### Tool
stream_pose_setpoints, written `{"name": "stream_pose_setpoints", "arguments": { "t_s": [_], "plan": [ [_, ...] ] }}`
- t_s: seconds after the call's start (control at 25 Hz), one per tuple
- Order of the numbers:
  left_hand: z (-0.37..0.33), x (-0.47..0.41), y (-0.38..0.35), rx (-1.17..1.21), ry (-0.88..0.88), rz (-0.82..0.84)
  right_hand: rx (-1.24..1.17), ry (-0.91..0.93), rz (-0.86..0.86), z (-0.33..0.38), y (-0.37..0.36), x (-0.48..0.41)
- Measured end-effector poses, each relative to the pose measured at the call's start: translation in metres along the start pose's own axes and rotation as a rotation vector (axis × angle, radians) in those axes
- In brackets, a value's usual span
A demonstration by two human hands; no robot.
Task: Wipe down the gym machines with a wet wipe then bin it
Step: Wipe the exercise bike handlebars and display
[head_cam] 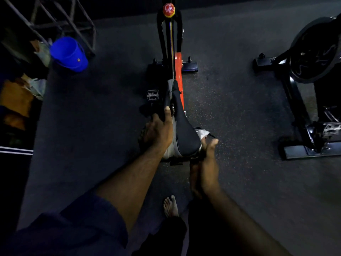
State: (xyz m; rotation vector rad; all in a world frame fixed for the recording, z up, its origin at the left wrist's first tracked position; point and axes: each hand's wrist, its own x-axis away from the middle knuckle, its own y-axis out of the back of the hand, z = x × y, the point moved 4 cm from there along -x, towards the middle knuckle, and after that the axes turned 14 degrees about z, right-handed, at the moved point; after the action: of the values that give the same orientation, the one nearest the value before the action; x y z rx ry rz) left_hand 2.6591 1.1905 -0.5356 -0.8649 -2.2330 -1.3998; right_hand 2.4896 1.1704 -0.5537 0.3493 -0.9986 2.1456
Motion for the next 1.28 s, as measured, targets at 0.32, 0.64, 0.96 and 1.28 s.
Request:
{"name": "stream_pose_setpoints", "arguments": {
  "t_s": [0.32, 0.64, 0.96, 1.28],
  "plan": [
    [-0.001, 0.002, 0.003, -0.041, -0.016, 0.004, 0.49, -0.09, 0.289, 0.057, 0.013, -0.053],
    [0.004, -0.005, -0.001, -0.127, 0.003, 0.005, 0.789, 0.124, 0.229, 0.089, -0.023, -0.139],
    [0.013, -0.007, -0.009, 0.104, 0.031, 0.004, 0.992, 0.376, 0.217, 0.105, -0.05, -0.157],
    [0.002, 0.0, 0.006, -0.048, 0.002, -0.049, 1.425, 0.549, 0.301, 0.139, -0.07, -0.162]
  ]
}}
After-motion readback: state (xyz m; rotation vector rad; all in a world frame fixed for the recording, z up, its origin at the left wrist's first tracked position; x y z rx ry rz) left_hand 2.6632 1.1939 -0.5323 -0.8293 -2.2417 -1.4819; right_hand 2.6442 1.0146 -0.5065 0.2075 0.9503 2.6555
